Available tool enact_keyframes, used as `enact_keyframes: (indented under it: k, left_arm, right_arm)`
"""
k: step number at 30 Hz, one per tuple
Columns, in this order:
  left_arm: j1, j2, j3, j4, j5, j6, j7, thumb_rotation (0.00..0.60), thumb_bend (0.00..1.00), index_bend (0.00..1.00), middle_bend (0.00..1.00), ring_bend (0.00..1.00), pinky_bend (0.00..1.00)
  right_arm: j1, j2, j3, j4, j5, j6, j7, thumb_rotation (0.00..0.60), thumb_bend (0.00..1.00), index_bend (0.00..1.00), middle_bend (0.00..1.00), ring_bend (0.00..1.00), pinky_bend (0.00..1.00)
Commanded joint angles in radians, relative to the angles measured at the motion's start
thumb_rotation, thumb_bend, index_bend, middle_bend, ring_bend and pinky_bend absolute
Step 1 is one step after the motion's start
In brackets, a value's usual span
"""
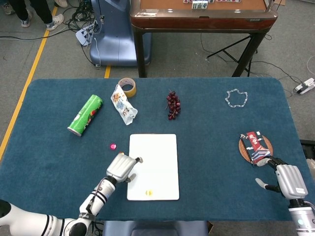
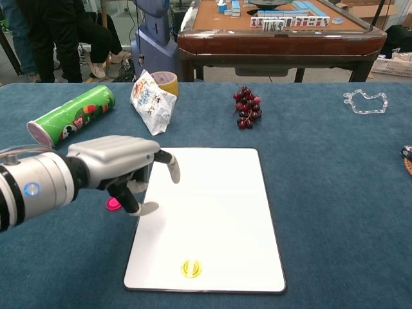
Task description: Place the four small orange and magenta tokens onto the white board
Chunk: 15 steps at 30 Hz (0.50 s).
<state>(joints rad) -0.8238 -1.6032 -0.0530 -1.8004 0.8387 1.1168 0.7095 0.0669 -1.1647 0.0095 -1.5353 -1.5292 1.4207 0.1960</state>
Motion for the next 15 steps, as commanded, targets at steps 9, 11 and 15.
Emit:
enact_keyframes:
  k: [9,11,15]
  left_arm:
    - [-0.027,-0.009,-0.069,0.099,-0.148,-0.013,0.032,0.6,0.37,0.46,1.0,1.0,1.0]
    - [-0.037,-0.015,-0.077,0.108,-0.174,-0.012,0.047,0.6,0.37,0.47,1.0,1.0,1.0]
    - [-0.053,-0.029,-0.084,0.126,-0.216,-0.013,0.074,0.6,0.37,0.47,1.0,1.0,1.0]
  right_arm:
    - [0.003,0.006,0.003,-0.012,0.0,0.0,-0.01,0.6,0.13,0.43,0.37,0.36,0.52]
    - [0.003,0.009,0.003,-0.015,0.0,0.003,-0.011,0.6,0.13,0.43,0.37,0.36,0.52]
    - [0.001,0.016,0.004,-0.02,0.0,0.007,-0.011,0.6,0.13,0.43,0.37,0.36,0.52]
